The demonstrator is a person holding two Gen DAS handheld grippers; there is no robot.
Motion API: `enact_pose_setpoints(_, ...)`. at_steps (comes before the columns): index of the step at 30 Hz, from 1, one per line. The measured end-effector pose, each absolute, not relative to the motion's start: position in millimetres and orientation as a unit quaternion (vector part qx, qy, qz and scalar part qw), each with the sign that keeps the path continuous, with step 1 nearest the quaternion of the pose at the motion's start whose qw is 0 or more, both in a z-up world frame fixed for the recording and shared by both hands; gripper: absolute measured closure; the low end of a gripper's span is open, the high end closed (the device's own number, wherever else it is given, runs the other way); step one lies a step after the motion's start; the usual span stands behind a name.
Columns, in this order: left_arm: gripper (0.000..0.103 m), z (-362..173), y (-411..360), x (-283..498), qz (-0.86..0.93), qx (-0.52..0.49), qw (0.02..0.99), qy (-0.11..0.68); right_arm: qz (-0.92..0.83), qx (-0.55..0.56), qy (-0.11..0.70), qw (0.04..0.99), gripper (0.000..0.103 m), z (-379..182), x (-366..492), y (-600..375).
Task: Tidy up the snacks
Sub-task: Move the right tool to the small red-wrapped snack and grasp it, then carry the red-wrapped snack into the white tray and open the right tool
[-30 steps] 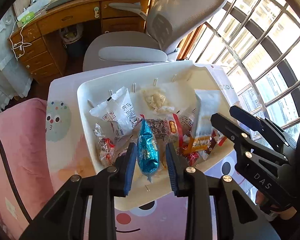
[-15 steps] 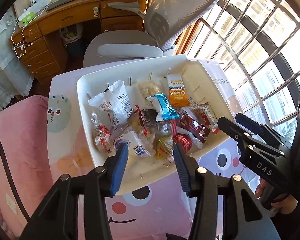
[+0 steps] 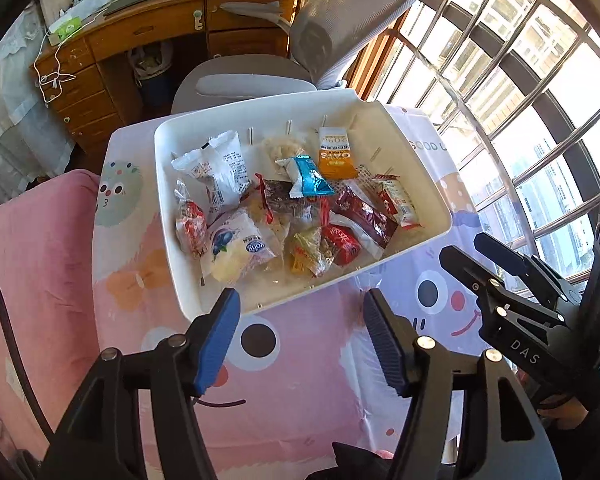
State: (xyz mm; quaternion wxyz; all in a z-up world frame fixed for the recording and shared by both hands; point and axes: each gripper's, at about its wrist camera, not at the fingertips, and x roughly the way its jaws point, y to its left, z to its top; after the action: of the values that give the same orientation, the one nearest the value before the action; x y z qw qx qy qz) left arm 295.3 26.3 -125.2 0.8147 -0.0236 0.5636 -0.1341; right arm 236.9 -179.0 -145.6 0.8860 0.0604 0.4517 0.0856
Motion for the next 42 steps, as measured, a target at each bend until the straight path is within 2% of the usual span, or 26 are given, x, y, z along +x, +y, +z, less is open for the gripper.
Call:
enact_pose_setpoints(8,0.031,-153,32,262,-0.124,-0.042,0.808,0.575,0.097,0.019,0.457,0.884,0.04,-172,217,-162)
enact_pose_setpoints(20,0.031,-207,50,239,-0.12,-0.034,0.782,0.611,0.075,0.013,0.481,0.873,0.041,-238,201,-144)
enact_pose_setpoints(35,0.031,-230,72,234,-0.129,-0.025,0.768,0.627,0.038,0.033,0.511,0.858,0.065,-285,215,-142)
enact_pose_setpoints(40,0.031,-227,76,239,-0.132,-0.031,0.769,0.624,0.027,0.017,0.52,0.853,0.079,-288,219,-137)
enact_pose_setpoints(42,0.031,-226,77,241,-0.135,-0.034,0.77,0.623,0.027,0.013,0.525,0.85,0.081,-287,220,-135)
